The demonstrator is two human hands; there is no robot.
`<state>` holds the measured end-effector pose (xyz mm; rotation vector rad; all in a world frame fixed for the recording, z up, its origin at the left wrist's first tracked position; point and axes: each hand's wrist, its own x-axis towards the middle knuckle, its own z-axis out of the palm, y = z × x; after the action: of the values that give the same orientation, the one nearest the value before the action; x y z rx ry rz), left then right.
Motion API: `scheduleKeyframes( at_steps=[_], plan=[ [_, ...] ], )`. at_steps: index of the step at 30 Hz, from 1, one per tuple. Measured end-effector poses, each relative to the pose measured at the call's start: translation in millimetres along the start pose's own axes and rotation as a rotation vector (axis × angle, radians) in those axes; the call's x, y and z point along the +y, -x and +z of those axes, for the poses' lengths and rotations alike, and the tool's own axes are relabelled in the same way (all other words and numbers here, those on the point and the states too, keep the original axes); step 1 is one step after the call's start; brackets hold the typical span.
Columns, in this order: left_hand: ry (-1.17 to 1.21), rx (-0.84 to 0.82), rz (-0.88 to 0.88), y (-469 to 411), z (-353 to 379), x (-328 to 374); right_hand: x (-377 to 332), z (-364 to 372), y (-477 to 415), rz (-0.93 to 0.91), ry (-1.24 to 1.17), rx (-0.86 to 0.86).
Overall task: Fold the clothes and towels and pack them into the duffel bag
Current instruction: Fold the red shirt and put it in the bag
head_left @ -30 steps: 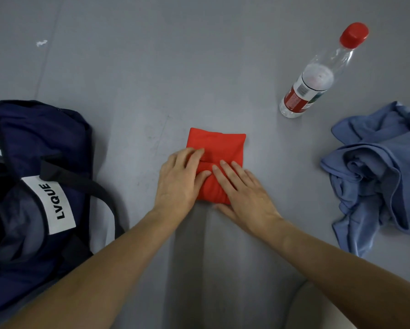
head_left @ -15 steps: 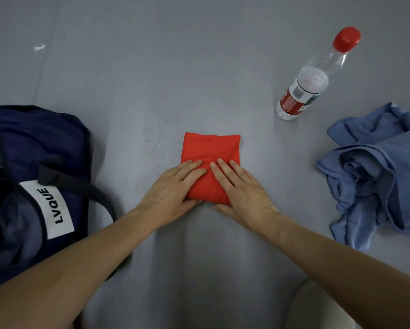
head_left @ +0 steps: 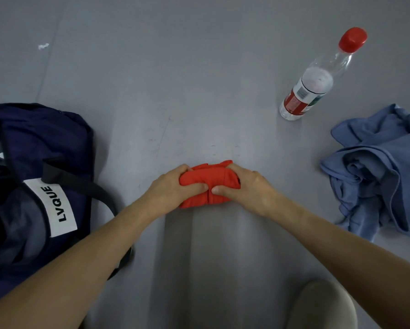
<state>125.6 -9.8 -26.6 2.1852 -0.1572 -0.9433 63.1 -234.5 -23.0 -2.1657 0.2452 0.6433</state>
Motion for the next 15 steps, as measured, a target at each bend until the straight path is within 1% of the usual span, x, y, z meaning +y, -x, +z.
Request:
scheduleKeyframes(
  at_steps=[2,4,5,6,9,12,14,15],
  plan=[
    [0.046,0.086,-0.057,-4.7,-0.4,2.3,-3.1,-1.6,-6.0,0.027,-0.006,0.035],
    [-0.045,0.203,-0.136,-7.1,-0.4,4.9,-7.1,-1.6,-13.9,0.019,0.077,0.101],
    [-0.105,0.239,-0.178,-8.3,-0.5,6.8,-9.7,-3.4,-19.6,0.013,0.111,0.102],
    [-0.139,0.248,-0.228,-9.1,-1.3,8.9,-13.2,-6.4,-25.5,0.019,0.117,0.070],
    [-0.136,0.208,-0.382,-6.7,-4.5,17.7,-24.4,-17.1,-42.6,0.053,0.076,-0.107],
    [-0.126,0.205,-0.440,1.6,-2.5,21.9,-35.5,-14.7,-45.7,0.101,0.101,-0.246],
    [0.005,0.242,-0.430,9.7,-0.5,21.1,-40.3,-3.6,-39.0,0.111,0.074,-0.259],
    [0.148,0.273,-0.411,14.0,-0.4,21.0,-41.9,1.6,-32.7,0.118,0.002,-0.242]
  ],
)
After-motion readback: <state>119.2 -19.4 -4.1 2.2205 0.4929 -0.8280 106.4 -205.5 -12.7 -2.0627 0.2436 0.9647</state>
